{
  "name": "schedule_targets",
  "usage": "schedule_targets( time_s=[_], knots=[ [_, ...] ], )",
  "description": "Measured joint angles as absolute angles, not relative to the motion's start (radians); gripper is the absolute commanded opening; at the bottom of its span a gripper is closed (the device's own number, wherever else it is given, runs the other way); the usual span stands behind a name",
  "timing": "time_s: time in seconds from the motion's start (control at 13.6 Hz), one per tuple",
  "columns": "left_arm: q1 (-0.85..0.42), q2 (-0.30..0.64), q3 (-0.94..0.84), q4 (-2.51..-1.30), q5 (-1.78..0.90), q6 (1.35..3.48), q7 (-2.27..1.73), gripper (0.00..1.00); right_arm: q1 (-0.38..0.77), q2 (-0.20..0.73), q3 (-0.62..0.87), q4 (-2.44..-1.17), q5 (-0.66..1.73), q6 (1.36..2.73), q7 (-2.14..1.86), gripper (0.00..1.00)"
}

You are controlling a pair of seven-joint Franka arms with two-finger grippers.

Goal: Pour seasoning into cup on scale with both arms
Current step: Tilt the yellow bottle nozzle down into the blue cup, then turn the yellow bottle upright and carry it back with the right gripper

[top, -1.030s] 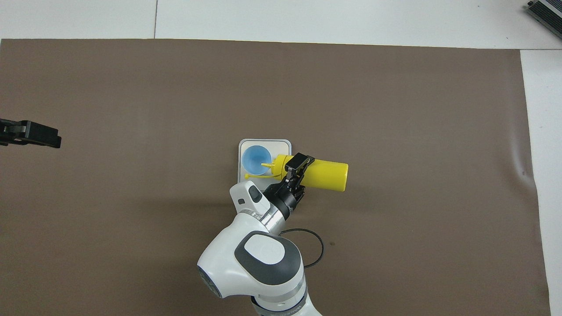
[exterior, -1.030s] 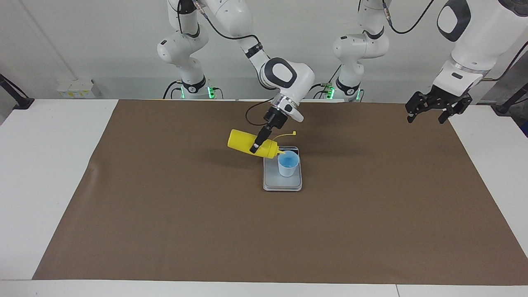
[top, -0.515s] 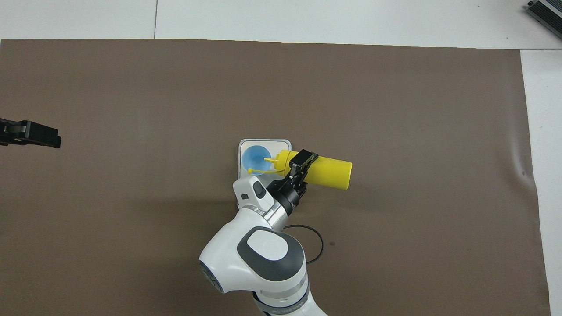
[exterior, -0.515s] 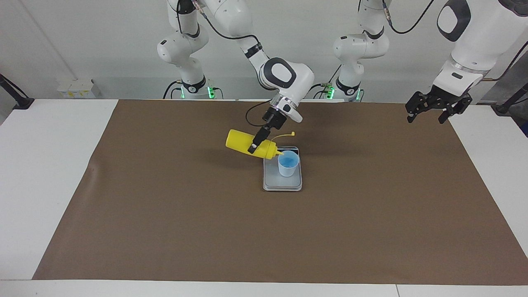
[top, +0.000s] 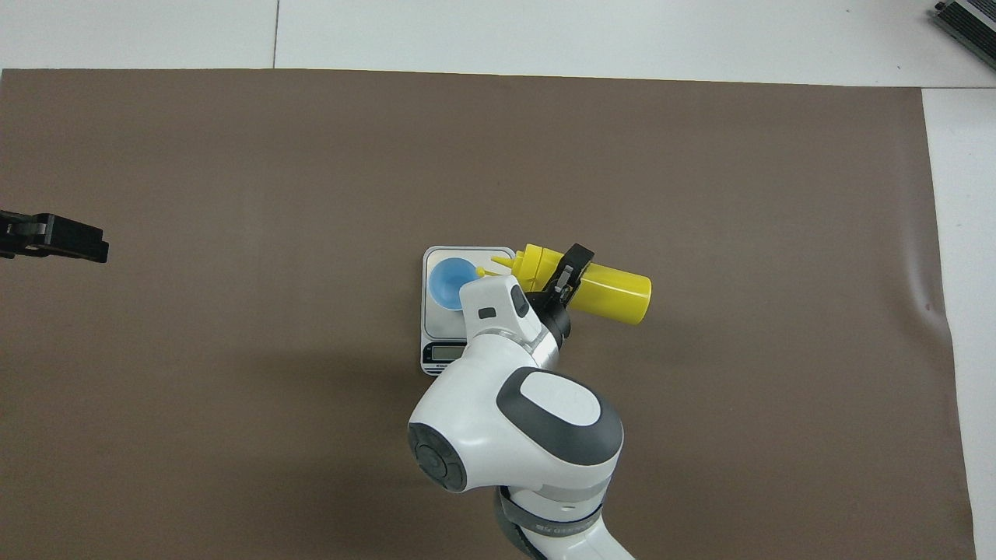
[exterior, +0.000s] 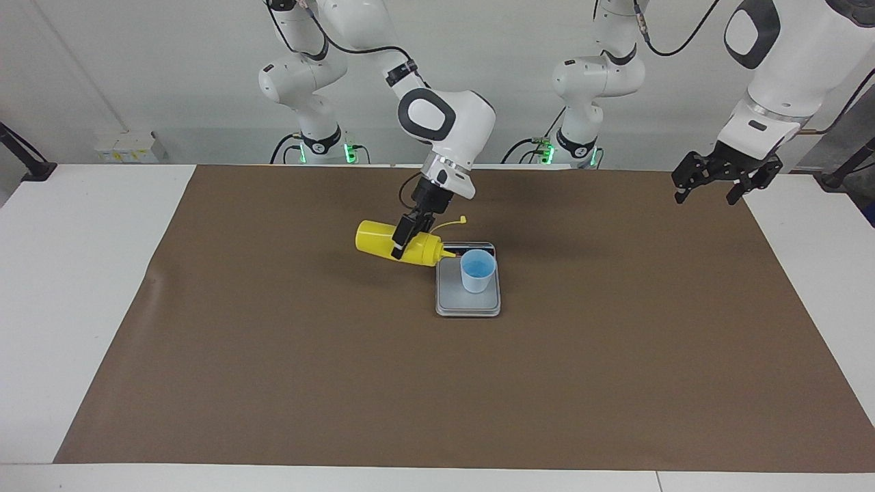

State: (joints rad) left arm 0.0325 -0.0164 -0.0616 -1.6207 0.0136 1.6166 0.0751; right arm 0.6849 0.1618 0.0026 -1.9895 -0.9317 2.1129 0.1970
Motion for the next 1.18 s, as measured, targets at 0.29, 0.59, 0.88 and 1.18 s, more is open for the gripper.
schedule_targets(
  time_s=[0.29,0.59,0.88,1.18],
  knots=[
    [0.033,-0.016,-0.062,-1.621,0.014,1.617,0.075,1.00,0.583,0.088,0.002,-2.112,-0.892,2.326,0.188,0.48],
    [0.033,-0.016,-0.062,-1.621,0.014,1.617,0.075,1.00,0.500,0.032,0.001,-2.212,-0.829,2.500,0.188,0.48],
    [0.033,-0.016,-0.062,-1.621,0.014,1.617,0.075,1.00,0.394,-0.017,0.000,-2.321,-0.825,2.678,0.173,0.48],
    [0.033,-0.016,-0.062,-1.621,0.014,1.617,0.075,1.00,0.324,-0.035,-0.001,-2.388,-0.824,2.775,0.109,0.48]
  ],
)
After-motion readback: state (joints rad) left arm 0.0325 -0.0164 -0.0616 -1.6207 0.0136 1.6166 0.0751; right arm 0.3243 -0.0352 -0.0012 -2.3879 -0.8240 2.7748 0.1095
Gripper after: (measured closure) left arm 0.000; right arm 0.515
